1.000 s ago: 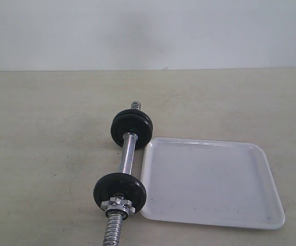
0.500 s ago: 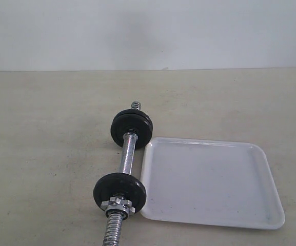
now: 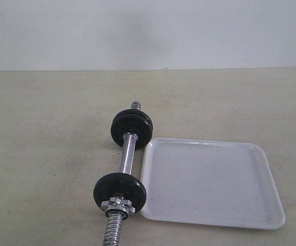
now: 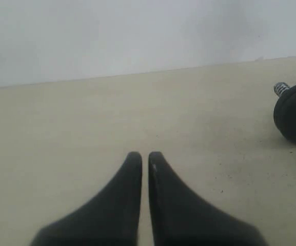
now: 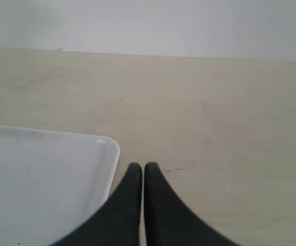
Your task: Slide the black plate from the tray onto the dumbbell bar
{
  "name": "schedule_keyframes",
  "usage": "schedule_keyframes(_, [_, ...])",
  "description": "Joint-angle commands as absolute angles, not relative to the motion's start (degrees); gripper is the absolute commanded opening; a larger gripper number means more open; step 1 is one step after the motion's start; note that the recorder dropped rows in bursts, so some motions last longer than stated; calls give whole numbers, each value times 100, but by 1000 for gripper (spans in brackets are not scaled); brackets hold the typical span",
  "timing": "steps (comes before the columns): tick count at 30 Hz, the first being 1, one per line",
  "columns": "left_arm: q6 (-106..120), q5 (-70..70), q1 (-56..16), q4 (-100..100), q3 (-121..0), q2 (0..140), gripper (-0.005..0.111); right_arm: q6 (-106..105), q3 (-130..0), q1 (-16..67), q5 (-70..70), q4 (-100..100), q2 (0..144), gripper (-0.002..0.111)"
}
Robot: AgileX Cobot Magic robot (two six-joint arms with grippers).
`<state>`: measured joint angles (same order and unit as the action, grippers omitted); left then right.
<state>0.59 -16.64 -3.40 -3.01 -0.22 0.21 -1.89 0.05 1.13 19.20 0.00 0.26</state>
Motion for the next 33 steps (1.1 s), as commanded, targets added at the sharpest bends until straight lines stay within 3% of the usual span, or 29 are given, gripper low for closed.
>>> schedule_keyframes(1, [57,-1628,-326,-232,0,0,4,-188,0,111,1868,0,0,0])
schedule_keyframes(33, [57,-1840,-326,-232,0,0,4,-175,0,111,1868,0,0,0])
